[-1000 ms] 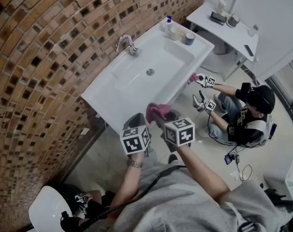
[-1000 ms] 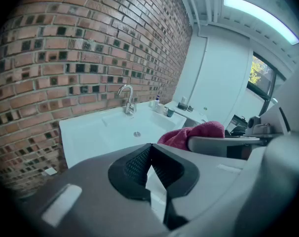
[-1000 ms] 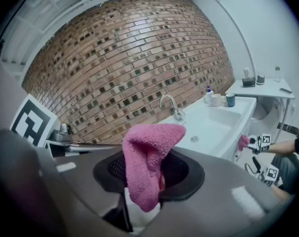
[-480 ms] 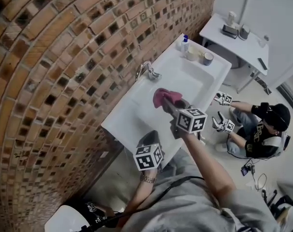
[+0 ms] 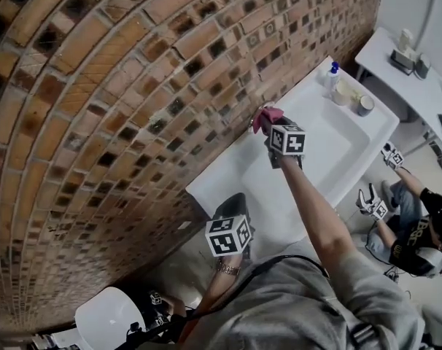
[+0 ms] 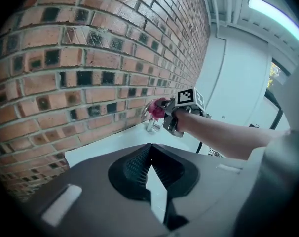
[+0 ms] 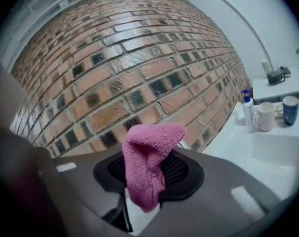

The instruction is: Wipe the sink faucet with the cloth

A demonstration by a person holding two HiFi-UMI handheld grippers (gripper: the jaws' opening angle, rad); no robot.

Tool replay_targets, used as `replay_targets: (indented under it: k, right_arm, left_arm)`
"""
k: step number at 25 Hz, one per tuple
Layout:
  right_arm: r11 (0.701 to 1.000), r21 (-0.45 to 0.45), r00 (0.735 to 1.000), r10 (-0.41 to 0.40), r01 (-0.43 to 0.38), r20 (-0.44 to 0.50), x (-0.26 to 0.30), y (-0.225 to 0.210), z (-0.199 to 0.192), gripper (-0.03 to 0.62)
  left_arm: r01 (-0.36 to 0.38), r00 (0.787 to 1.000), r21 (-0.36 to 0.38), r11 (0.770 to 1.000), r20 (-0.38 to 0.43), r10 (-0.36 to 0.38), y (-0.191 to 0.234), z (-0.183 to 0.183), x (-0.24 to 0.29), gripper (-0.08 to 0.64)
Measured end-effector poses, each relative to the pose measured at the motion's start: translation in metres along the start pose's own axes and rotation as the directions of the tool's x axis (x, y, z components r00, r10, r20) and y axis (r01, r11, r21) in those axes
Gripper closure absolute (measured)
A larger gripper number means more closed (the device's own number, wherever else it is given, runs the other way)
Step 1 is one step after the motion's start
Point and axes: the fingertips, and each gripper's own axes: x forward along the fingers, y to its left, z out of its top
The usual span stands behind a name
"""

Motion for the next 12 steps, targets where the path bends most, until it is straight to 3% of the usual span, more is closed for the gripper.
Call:
replay_targets:
  k: [2,8,10,12]
  right_arm:
    - [0.999,0.024,0.999,0.027,-0.028,0.030,0.001,-0.005,-0.007,0.458]
    - [0.991,0.054,0.987,0.127,-0.122,-0.101,0.016,0.003,-0.066,0.461]
    - [0.983,0.017,0.963,0.184,-0.185,-0.198,0.014,0.015,-0.085,0.462]
    - [0.943,-0.122,0.912,0.260,-0.311,-0.316,0.005,0.047,-0.103,0.458]
  left_arm:
    - [-0.001,1.000,0.007,1.000,-0.009,0.001,0.001,0.004,0.009,0.545]
    - [0.008,0.999,0.010,1.000,-0.045,-0.007,-0.001,0.005,0.028,0.545]
    - [0.020,0.998,0.022,1.000,-0.056,-0.018,-0.006,0.005,0.034,0.545]
    - [0.031,0.998,0.031,0.999,-0.063,-0.029,-0.009,0.005,0.038,0.545]
